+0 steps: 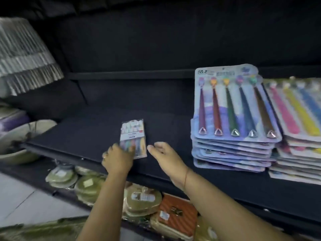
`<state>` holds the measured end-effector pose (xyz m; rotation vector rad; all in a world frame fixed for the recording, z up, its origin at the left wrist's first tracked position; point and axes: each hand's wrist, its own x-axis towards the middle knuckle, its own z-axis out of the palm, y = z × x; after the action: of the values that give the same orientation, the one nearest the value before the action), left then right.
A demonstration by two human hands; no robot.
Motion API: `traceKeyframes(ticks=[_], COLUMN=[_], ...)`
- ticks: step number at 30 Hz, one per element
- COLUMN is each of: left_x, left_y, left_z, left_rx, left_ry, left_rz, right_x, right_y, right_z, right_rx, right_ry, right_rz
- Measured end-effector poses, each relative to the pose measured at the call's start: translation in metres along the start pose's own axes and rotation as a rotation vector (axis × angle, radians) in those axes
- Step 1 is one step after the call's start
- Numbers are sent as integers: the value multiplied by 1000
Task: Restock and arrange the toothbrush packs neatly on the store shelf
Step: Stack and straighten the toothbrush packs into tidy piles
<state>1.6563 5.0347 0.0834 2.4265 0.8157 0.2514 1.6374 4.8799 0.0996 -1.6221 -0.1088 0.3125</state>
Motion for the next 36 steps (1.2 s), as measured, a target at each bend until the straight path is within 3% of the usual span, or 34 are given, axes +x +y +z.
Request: traceKeyframes(ticks=[5, 10, 13, 18, 24, 27, 30, 33, 34, 36], left_x=[12, 9, -6, -36, -96, -125, -134, -143, -151, -172], left_y=[-5, -7, 0, 35, 92, 118, 136, 152, 165, 199], left_z=[4, -12, -26, -61, -21, 1, 15, 17, 13, 5], left_rx=[-245, -788, -978, -1215, -991, -946, -875, -578, -559, -603], left_ry=[-61, -232, -290, -275, -623, -689, -476, -71, -3, -81], left_rz=[26, -151, -133, 63, 385, 490, 391, 616, 710, 867], right_x=[63, 53, 18, -63, -154, -189, -226, -261, -270, -283], right_y=[-1, -10, -24, -53, -71, -67, -62, -67, -71, -78], right_z=[36, 36, 33, -9, -128, -185, -230, -258, -266, -282], right_rx=[120, 230, 127, -40, 50, 76, 84, 87, 98, 135], right_ry=[43, 15, -8, 80, 432, 637, 772, 814, 821, 824], right_rz=[156, 246, 102, -301, -369, -352, -346, -382, -393, -405])
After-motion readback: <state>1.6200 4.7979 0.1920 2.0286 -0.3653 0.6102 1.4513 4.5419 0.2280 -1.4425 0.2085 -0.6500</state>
